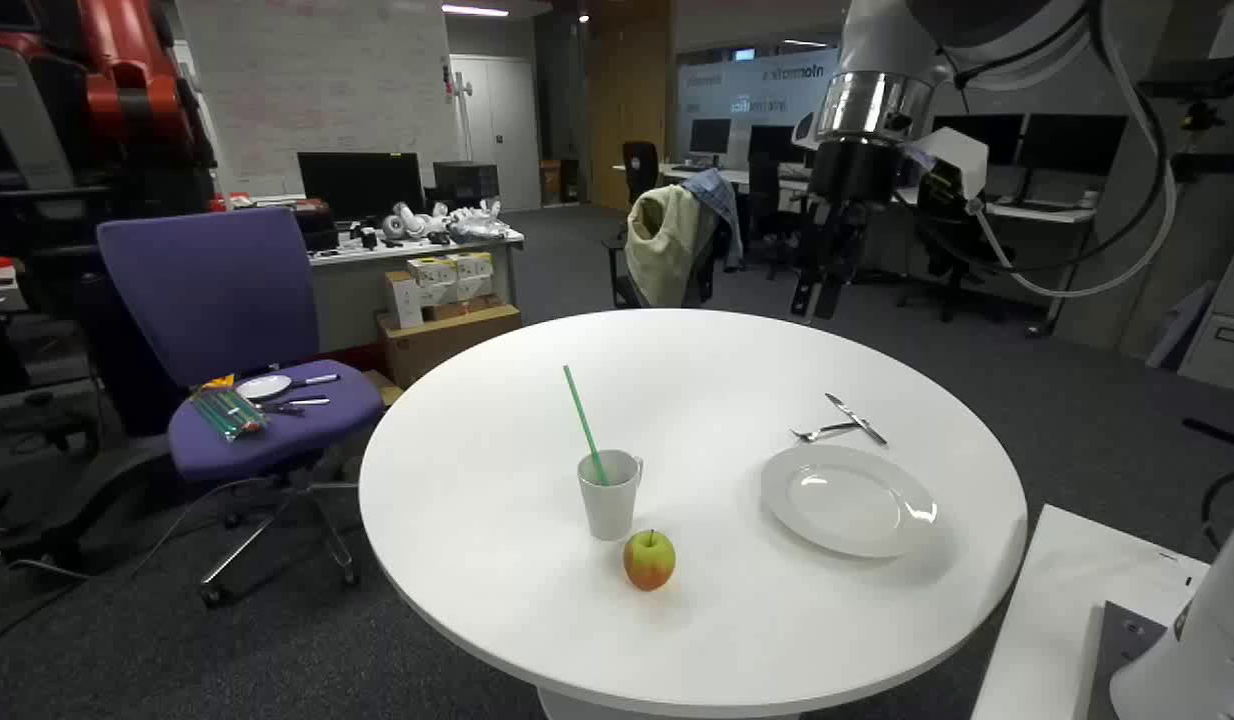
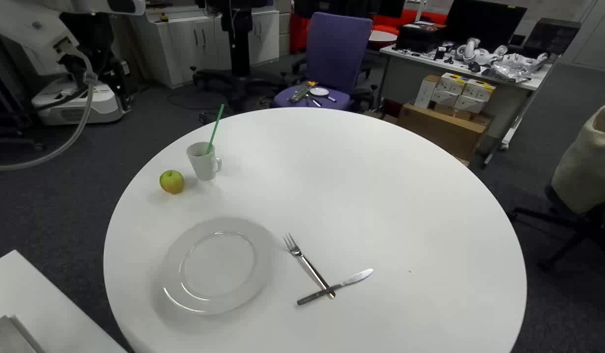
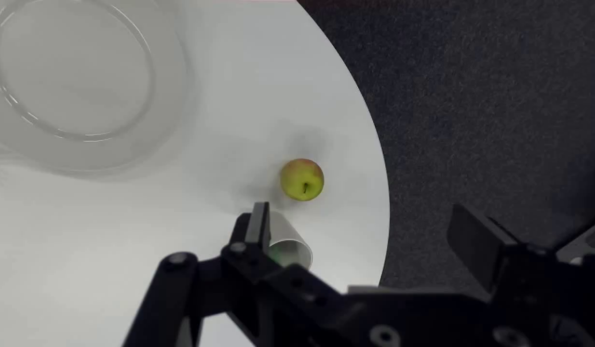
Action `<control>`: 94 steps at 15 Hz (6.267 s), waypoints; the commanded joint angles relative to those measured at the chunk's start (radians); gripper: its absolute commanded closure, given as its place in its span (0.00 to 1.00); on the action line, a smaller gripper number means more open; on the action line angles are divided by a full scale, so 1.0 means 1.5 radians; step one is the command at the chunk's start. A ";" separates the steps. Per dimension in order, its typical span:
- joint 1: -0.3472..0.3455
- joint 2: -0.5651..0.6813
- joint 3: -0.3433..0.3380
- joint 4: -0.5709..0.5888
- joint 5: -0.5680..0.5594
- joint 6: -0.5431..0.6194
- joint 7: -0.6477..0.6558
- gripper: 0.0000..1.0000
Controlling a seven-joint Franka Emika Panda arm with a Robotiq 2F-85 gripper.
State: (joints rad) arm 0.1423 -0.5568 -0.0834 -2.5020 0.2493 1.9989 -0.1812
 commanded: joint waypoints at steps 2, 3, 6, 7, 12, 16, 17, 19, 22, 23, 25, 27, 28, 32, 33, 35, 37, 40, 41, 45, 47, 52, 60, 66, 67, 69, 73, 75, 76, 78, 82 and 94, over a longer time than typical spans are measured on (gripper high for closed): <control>-0.013 0.001 0.011 0.002 0.006 -0.003 -0.006 0.00; -0.013 0.001 0.011 0.002 0.006 -0.003 -0.006 0.00; -0.013 0.001 0.011 0.002 0.006 -0.003 -0.006 0.00; -0.013 0.001 0.011 0.002 0.006 -0.003 -0.006 0.00; -0.013 0.001 0.011 0.002 0.006 -0.003 -0.006 0.00; -0.050 0.068 0.024 0.027 0.028 0.108 0.116 0.00; -0.058 0.084 0.026 0.027 0.026 0.147 0.137 0.00; -0.077 0.133 0.028 0.039 0.014 0.222 0.178 0.00; -0.106 0.201 0.026 0.071 0.008 0.287 0.255 0.00; -0.117 0.219 0.027 0.082 0.000 0.301 0.287 0.00; -0.136 0.256 0.023 0.106 -0.005 0.324 0.342 0.00; -0.154 0.283 0.021 0.127 -0.017 0.334 0.407 0.00; -0.161 0.293 0.020 0.136 -0.024 0.334 0.443 0.00; -0.161 0.297 0.015 0.131 -0.018 0.324 0.452 0.00; -0.162 0.299 0.015 0.133 -0.018 0.324 0.457 0.00; -0.162 0.299 0.015 0.133 -0.018 0.324 0.459 0.00; -0.160 0.294 0.017 0.133 -0.047 0.286 0.415 0.00; -0.161 0.296 0.017 0.137 -0.120 0.231 0.363 0.00; -0.160 0.297 0.017 0.136 -0.139 0.217 0.345 0.00; -0.155 0.302 0.012 0.131 -0.174 0.150 0.243 0.00; -0.153 0.305 0.007 0.130 -0.156 0.115 0.166 0.00; -0.154 0.318 0.007 0.129 -0.155 0.091 0.112 0.00; -0.151 0.317 0.010 0.119 -0.173 0.100 0.095 0.00; -0.145 0.321 0.011 0.090 -0.297 0.091 -0.016 0.00; -0.147 0.320 0.006 0.087 -0.288 0.091 -0.065 0.00; -0.153 0.323 -0.006 0.088 -0.272 0.091 -0.163 0.00; -0.161 0.350 -0.038 0.119 -0.248 0.078 -0.360 0.00; -0.178 0.371 -0.060 0.149 -0.240 0.061 -0.440 0.00; -0.187 0.383 -0.066 0.165 -0.241 0.058 -0.457 0.00; -0.205 0.415 -0.079 0.201 -0.226 0.106 -0.397 0.00; -0.221 0.425 -0.076 0.210 -0.207 0.122 -0.385 0.00; -0.226 0.450 -0.072 0.236 -0.199 0.122 -0.370 0.00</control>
State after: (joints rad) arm -0.1809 0.1187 -0.2081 -2.1491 -0.0466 2.1847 -0.7381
